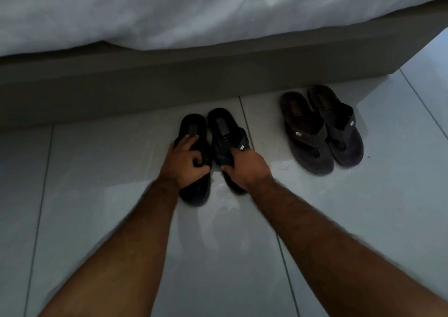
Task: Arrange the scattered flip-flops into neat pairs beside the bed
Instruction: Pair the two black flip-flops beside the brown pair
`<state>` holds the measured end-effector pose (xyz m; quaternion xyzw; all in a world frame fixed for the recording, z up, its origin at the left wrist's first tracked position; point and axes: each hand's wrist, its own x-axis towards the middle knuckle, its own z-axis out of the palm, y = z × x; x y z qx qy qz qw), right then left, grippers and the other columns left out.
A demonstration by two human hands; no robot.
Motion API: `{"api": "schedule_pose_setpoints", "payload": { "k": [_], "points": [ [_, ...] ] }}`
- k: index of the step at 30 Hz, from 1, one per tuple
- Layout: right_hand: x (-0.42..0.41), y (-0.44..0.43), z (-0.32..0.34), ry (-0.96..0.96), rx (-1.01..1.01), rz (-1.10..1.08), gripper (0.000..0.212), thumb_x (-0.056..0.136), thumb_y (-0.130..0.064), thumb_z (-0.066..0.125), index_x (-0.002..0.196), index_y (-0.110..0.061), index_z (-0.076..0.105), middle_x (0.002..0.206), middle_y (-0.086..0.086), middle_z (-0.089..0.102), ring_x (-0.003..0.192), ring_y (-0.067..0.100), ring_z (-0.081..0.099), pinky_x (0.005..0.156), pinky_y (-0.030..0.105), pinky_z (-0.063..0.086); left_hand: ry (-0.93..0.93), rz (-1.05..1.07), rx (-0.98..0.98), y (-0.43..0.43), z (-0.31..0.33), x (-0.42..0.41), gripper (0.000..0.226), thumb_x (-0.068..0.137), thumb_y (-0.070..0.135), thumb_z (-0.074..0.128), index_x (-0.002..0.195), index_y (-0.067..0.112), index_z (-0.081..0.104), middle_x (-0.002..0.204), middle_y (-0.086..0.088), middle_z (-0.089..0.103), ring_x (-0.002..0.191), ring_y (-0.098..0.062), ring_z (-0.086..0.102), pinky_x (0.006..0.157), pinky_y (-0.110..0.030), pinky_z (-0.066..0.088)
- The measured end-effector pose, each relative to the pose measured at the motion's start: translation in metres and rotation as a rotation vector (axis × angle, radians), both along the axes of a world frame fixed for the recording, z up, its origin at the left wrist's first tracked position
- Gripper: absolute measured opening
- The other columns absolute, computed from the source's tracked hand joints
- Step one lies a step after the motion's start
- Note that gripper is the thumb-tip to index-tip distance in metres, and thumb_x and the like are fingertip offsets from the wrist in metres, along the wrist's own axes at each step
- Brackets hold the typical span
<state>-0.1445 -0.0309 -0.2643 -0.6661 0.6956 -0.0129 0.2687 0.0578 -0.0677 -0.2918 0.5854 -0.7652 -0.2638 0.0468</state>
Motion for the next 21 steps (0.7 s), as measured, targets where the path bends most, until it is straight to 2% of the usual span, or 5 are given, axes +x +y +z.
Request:
{"api": "schedule_pose_setpoints", "payload": {
  "k": [1,4,7,12,21],
  "points": [
    [0.002,-0.002,0.0,-0.012,0.009,0.016,0.056,0.087,-0.042,0.066,0.136,-0.017,0.053,0.126,0.019,0.064,0.114,0.04,0.062,0.093,0.043,0.051,-0.014,0.001,-0.014,0.002,0.0,0.0,0.026,0.075,0.039,0.074,0.091,0.019,0.069,0.165,-0.002,0.032,0.157,-0.024,0.015,0.126,-0.049,0.006],
    [0.005,-0.007,0.002,-0.046,0.024,0.052,0.064,0.085,-0.036,0.07,0.144,-0.022,0.048,0.13,0.018,0.063,0.117,0.039,0.061,0.095,0.043,0.051,-0.019,0.122,-0.106,0.017,-0.002,-0.006,0.068,0.072,0.046,0.063,0.134,0.019,0.057,0.166,-0.007,0.027,0.157,-0.029,0.012,0.127,-0.051,0.008],
    [0.01,-0.01,-0.001,-0.002,-0.007,0.061,0.069,0.086,-0.042,0.069,0.148,-0.028,0.044,0.132,0.015,0.062,0.121,0.037,0.056,0.097,0.043,0.051,-0.087,0.195,-0.106,0.029,-0.012,-0.008,0.077,0.09,0.05,0.058,0.157,0.021,0.034,0.168,-0.009,0.021,0.158,-0.03,0.007,0.127,-0.051,0.005],
    [0.012,-0.023,-0.008,-0.082,0.015,0.014,0.071,0.09,-0.041,0.066,0.154,-0.029,0.037,0.149,0.015,0.048,0.134,0.035,0.047,0.11,0.04,0.044,-0.159,0.186,-0.063,0.01,-0.021,-0.005,0.063,0.105,0.053,0.024,0.161,0.026,0.02,0.171,-0.002,0.014,0.158,-0.025,0.003,0.127,-0.05,0.002],
    [0.012,-0.034,-0.008,-0.016,0.016,0.057,0.073,0.088,-0.046,0.068,0.153,-0.029,0.038,0.144,0.015,0.054,0.129,0.036,0.05,0.106,0.04,0.046,-0.168,0.209,-0.013,-0.012,-0.022,-0.006,0.063,0.105,0.054,0.02,0.162,0.027,0.014,0.172,0.0,0.007,0.159,-0.024,0.002,0.126,-0.053,0.001]
  ]
}}
